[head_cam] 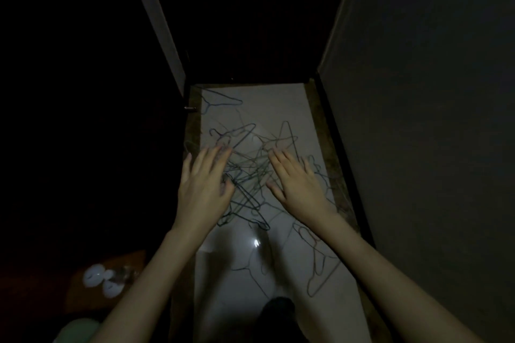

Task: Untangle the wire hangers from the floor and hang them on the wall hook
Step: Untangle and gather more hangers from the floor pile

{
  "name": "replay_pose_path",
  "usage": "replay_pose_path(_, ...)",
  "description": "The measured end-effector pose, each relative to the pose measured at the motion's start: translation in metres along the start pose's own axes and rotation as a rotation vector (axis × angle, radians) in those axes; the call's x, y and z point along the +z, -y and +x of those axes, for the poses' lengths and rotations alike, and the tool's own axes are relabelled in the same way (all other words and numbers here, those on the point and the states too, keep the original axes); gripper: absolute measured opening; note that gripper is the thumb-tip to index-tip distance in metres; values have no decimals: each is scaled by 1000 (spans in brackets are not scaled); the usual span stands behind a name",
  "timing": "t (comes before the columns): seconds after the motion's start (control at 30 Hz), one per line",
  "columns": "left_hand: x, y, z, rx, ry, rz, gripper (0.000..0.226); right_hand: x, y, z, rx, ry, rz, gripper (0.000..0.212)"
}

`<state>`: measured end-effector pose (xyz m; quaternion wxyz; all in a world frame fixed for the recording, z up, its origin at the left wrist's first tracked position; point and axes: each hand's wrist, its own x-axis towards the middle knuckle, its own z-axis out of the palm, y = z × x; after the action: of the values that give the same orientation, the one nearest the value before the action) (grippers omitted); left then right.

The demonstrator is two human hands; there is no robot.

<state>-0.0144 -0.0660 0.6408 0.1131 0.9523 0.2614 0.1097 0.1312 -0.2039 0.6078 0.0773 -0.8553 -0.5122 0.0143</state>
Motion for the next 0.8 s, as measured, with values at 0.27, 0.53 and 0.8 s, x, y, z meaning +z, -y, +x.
replay_pose_path(0.27, 135, 21, 14, -11, 90, -10, 60, 120, -54, -4, 77, 89, 39, 59)
replay_pose_path(0.53, 304, 91, 13, 8, 165, 24, 65, 302, -73, -6, 147, 143, 96, 67)
replay_pose_path(0.8, 484, 188, -2, 153, 229, 106, 59, 499, -99, -11, 171, 254, 91, 63)
